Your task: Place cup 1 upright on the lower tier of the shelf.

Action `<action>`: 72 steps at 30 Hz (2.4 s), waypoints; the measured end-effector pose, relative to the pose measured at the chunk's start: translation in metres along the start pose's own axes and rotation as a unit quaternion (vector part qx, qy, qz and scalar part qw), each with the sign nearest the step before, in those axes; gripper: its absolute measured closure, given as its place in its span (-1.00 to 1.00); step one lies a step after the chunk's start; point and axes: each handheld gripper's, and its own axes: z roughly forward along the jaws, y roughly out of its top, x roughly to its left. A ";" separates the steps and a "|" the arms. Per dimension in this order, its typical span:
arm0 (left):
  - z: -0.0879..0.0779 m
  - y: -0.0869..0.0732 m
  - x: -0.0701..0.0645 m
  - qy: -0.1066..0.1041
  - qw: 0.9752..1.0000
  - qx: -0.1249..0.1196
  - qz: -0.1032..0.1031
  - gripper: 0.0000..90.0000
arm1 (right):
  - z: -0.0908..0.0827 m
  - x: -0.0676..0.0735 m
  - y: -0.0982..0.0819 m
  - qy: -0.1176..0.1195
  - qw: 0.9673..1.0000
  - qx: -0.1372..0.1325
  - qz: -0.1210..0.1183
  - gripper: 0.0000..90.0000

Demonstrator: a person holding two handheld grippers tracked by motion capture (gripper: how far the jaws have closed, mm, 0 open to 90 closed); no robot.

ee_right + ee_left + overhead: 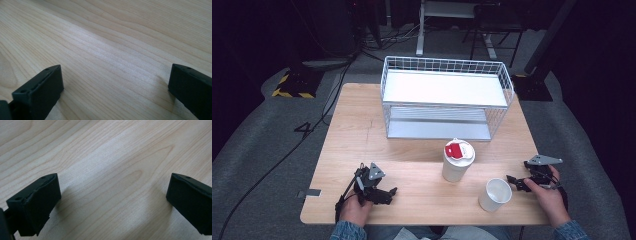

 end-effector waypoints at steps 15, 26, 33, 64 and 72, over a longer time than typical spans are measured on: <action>0.002 0.002 0.002 0.003 1.000 -0.002 -0.010 -1.00 | 0.000 0.000 0.000 -0.001 1.000 0.000 0.001 -1.00; 0.005 0.006 0.003 0.014 1.000 -0.003 -0.020 -1.00 | -0.002 -0.001 -0.001 0.000 1.000 -0.002 -0.007 -1.00; 0.009 0.010 0.003 0.019 1.000 -0.004 -0.025 -1.00 | -0.019 -0.003 -0.001 -0.006 0.999 -0.033 0.014 -1.00; 0.011 0.012 0.005 0.024 0.999 -0.004 -0.032 -1.00 | -0.098 0.029 -0.007 0.051 0.990 -0.131 -0.002 -0.98; 0.011 0.012 0.005 0.024 0.999 -0.004 -0.032 -1.00 | -0.115 0.051 -0.003 0.079 0.990 -0.115 -0.032 -0.96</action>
